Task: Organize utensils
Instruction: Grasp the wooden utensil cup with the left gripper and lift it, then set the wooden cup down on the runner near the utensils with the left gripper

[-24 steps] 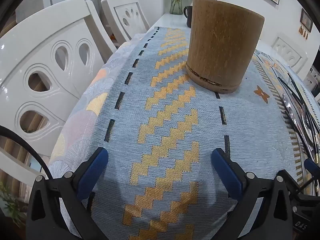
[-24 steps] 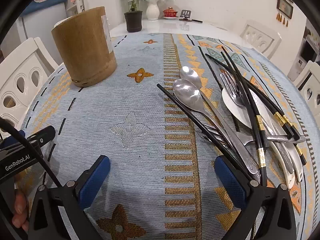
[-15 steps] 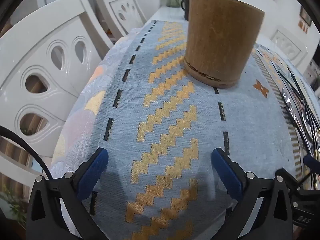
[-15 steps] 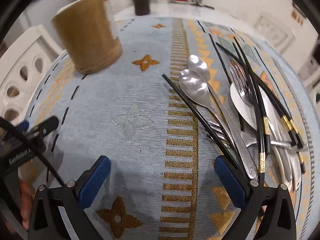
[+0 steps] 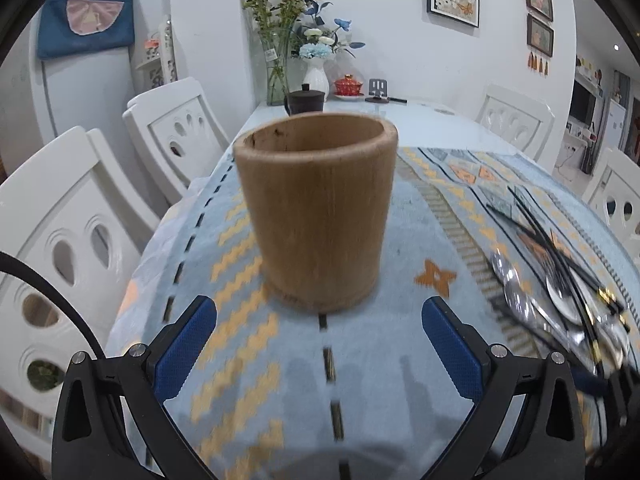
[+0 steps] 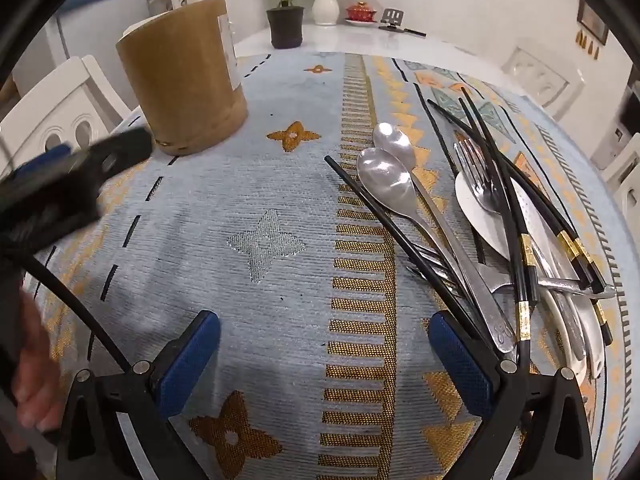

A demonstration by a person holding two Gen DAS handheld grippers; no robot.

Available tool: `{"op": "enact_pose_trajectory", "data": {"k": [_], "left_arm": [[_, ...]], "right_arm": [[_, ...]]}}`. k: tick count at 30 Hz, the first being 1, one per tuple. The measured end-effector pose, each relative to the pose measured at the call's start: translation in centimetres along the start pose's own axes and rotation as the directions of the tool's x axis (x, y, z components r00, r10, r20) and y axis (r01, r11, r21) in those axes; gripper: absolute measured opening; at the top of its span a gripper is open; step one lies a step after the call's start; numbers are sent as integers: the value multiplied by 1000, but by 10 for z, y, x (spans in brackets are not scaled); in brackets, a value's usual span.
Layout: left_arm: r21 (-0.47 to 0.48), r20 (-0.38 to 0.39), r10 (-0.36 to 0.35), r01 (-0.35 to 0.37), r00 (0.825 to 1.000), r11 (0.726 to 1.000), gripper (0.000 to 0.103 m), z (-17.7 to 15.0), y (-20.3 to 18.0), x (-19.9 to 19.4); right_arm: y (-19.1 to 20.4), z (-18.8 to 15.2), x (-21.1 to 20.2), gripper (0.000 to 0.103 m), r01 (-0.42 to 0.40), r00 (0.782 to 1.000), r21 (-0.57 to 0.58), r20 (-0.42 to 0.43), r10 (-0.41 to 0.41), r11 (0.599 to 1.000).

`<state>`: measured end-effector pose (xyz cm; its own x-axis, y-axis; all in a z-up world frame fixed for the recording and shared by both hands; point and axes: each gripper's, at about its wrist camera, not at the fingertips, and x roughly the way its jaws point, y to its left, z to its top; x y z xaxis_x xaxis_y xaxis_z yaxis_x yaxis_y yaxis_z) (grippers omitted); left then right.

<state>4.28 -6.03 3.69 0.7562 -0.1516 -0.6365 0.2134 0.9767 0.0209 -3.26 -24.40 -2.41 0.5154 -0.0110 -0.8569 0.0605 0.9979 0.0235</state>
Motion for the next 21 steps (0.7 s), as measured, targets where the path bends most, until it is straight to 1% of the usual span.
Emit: {"op": "enact_pose_trajectory", "data": {"k": [2,4,8,10,11,12,13,16,21], "left_arm": [[0,6,0,0,1000,1000,102,6,-2,8],[-8,5,15,-15,1000,1000,102,13,-4,22],[-45,-4,17,-17,1000,999,102,26,-3,44],[-46,2,24,-24,1000,999,102,32,-4,48],[-38,5,33,-33,999,999,101,34,-5,51],[-30,7,46,-46,999,998,96,36,-6,52],[-25,7,51,-51,999,998,95,37,-6,52],[-22,5,19,-18,1000,1000,95,35,1,47],[-26,-1,-63,62,998,998,95,30,10,22]], "right_arm": [[-1,-2,0,103,-3,1000,-3,1,3,1000],[-1,-2,-1,103,-4,1000,-4,1,4,1000],[-1,0,0,103,-6,1000,-6,0,6,1000],[0,0,-1,103,-6,1000,-7,1,6,1000],[0,0,-1,103,-6,1000,-7,1,6,1000],[0,-1,-1,103,-6,1000,-5,3,6,1000],[0,-1,0,103,-5,1000,-5,3,5,1000],[1,0,0,103,-5,1000,-7,3,5,1000],[1,-2,0,103,-5,1000,-7,5,5,1000]]}}
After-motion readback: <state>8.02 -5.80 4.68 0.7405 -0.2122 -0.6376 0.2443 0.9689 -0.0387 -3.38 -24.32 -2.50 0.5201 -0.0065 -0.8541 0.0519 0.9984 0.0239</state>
